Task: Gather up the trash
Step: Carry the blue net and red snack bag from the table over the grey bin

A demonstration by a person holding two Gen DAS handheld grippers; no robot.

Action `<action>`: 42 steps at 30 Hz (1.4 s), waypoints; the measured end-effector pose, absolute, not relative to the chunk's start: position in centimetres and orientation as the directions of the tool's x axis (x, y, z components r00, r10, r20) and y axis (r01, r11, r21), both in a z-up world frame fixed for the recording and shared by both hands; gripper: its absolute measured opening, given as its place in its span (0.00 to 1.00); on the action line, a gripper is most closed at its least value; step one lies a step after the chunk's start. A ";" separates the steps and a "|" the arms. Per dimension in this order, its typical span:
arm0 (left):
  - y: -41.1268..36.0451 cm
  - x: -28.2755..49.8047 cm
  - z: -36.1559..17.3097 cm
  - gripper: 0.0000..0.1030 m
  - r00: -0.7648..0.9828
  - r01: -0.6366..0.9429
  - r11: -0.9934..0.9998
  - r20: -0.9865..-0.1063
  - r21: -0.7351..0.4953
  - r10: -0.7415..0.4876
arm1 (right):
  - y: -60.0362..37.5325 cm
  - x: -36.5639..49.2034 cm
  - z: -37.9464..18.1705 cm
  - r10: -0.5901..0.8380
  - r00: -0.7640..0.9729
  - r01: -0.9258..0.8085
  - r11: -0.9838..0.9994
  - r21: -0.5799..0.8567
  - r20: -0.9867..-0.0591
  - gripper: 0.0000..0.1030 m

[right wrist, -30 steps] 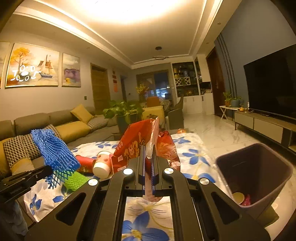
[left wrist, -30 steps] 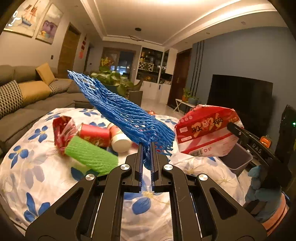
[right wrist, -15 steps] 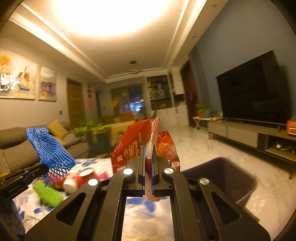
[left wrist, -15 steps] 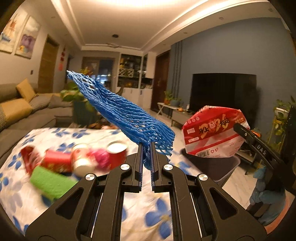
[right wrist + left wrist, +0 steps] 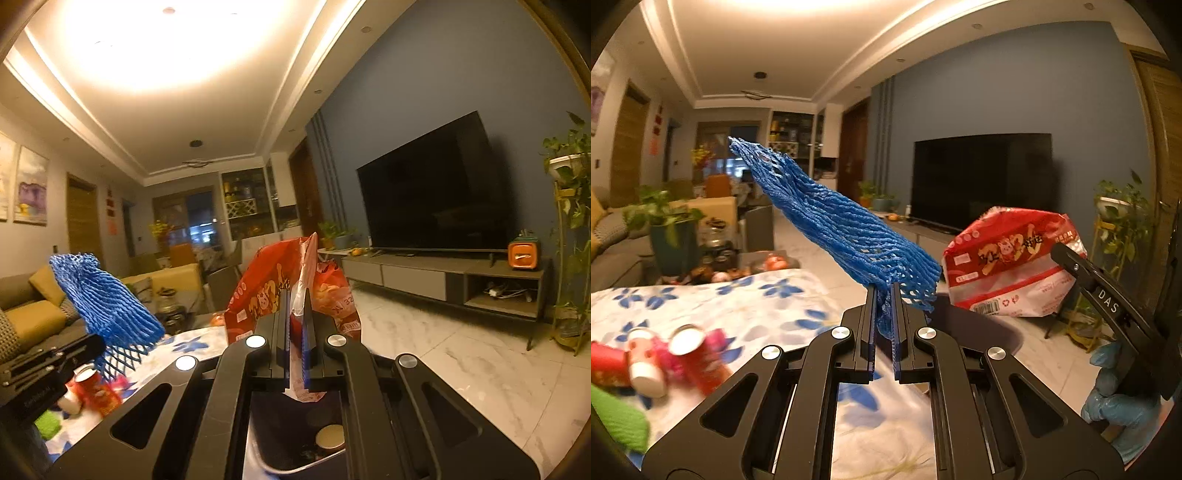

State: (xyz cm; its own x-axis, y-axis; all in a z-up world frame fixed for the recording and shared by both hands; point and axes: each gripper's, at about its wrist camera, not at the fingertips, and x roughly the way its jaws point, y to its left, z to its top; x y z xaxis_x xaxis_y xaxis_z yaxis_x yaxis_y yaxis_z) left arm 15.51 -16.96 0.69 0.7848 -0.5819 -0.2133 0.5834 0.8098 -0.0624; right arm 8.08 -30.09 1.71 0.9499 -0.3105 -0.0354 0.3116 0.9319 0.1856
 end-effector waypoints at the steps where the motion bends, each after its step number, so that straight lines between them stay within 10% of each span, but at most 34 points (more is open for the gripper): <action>1: -17.4 15.7 0.6 0.06 0.779 0.591 0.804 -0.214 -0.064 -0.589 | -30.4 8.2 1.7 -0.319 0.947 0.320 0.929 0.188 -0.035 0.05; 42: -26.3 21.4 -3.2 0.06 0.671 0.672 0.733 -0.331 -0.106 -0.663 | -31.2 12.1 1.2 -0.366 0.928 0.372 0.892 0.257 -0.074 0.05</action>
